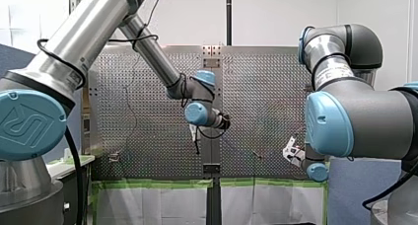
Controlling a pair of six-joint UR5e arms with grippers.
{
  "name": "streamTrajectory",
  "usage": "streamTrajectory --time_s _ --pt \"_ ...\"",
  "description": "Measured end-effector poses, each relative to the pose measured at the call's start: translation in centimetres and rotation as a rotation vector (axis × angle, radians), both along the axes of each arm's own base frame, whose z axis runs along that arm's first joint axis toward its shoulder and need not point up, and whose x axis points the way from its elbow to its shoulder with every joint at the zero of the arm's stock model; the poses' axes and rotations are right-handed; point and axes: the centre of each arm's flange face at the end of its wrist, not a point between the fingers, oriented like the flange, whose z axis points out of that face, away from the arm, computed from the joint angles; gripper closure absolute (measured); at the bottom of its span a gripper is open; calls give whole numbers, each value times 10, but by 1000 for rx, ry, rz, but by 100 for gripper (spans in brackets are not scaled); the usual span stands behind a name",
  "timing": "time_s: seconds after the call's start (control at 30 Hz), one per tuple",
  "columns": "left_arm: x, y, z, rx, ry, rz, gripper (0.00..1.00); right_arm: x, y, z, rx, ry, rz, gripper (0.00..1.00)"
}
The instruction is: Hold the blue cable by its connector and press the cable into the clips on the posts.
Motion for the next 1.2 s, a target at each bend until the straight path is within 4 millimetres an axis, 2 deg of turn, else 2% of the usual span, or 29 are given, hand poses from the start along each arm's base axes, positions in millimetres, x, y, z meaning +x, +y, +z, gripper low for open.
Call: streamTrajectory --time_s 0.73,1.2 --pt "-48 56 35 -22 0 22 2 0 -1 1 -2 -28 3 100" --pt "-72 88 59 -81 -97 76 2 1 -2 1 -2 -49 4 100"
